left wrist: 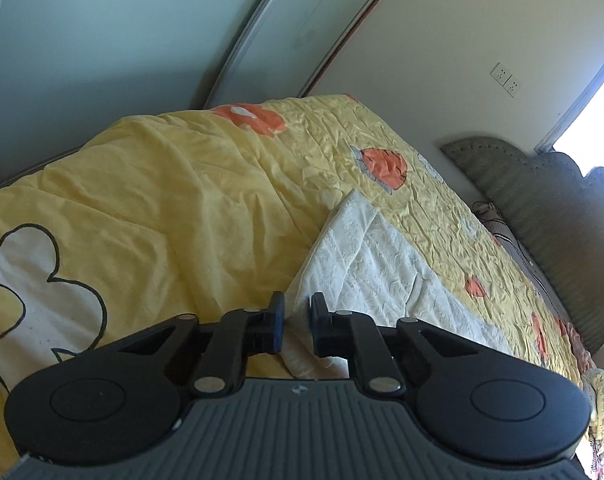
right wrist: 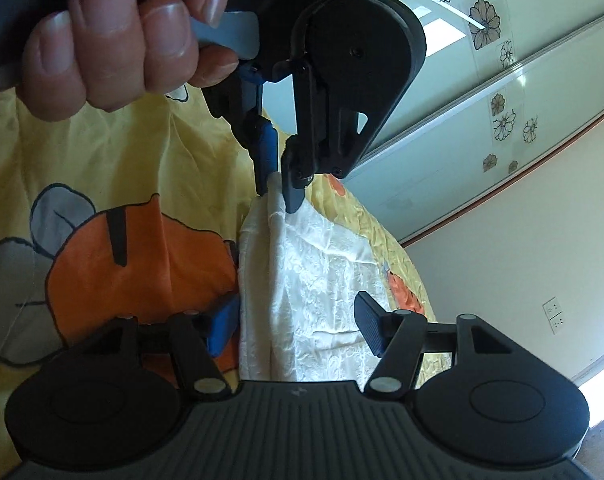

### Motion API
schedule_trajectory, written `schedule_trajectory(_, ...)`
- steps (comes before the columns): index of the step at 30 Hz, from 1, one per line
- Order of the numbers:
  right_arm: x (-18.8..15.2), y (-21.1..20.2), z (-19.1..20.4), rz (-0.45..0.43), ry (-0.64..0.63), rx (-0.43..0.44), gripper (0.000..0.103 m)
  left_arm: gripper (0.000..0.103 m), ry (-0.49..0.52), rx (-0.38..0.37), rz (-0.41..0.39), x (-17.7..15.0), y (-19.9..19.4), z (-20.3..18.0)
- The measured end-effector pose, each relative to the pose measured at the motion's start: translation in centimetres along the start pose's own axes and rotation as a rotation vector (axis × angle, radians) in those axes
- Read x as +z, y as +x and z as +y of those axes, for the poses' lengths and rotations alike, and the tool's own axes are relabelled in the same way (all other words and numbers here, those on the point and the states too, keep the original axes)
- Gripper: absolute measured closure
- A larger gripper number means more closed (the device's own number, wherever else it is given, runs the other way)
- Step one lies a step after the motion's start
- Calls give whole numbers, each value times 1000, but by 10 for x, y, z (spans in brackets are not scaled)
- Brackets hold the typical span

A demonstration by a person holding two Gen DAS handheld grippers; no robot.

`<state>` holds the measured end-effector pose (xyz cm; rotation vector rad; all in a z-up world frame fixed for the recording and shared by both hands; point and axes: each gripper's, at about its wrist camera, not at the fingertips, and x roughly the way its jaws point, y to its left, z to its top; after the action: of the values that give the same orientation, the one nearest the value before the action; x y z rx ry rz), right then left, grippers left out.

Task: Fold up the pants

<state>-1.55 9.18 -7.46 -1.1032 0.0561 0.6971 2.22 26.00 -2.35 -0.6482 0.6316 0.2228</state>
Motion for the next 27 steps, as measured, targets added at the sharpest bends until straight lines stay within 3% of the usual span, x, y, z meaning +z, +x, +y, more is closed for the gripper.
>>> schedule_trajectory(2, -3, 4, 3, -15, -5, 10, 75, 90, -7, 0, 5, 0, 3, 2)
schedule_trajectory(3, -4, 5, 5, -29, -9, 11, 85, 81, -16, -10, 1, -1, 2, 3)
schedule_trajectory(4, -5, 3, 7, -43, -8, 11, 88, 77, -19, -24, 2, -2, -1, 4)
schedule_trajectory(5, -6, 1, 4, -58, 14, 14, 91, 66, -19, -21, 11, -2, -3, 3)
schedule_trajectory(6, -7, -1, -2, -68, 56, 28, 92, 52, -27, -31, 27, -1, -6, 4)
schedule_trajectory(8, -7, -4, -34, -76, 255, 103, 93, 34, -65, -102, 44, -3, -8, 7)
schedule_trajectory(9, -9, -5, -52, -78, 357, 137, 93, 32, -91, -143, 49, -4, -7, 8)
schedule_trajectory(11, -14, -5, -81, -75, 492, 181, 93, 32, -163, -218, 64, -4, 2, 7)
schedule_trajectory(14, -21, -4, -109, -64, 592, 249, 93, 32, -262, -344, 116, 0, 28, 3)
schedule_trajectory(16, -28, -9, -127, -80, 651, 381, 93, 32, -286, -360, 131, 3, 45, -2)
schedule_trajectory(18, -38, -19, -151, -153, 764, 507, 93, 32, -296, -330, 152, 6, 59, -6)
schedule_trajectory(19, -44, -22, -168, -187, 840, 553, 93, 32, -303, -331, 161, 6, 66, -5)
schedule_trajectory(20, -47, -19, -178, -185, 878, 546, 93, 32, -314, -334, 160, 6, 69, -4)
schedule_trajectory(22, -51, 0, -185, -113, 865, 487, 92, 32, -341, -338, 156, 4, 76, 2)
schedule_trajectory(25, -62, 55, -171, 100, 855, 452, 92, 45, -311, -307, 145, 3, 77, 1)
schedule_trajectory(27, -74, 81, -155, 203, 860, 487, 92, 71, -256, -248, 146, 3, 78, -3)
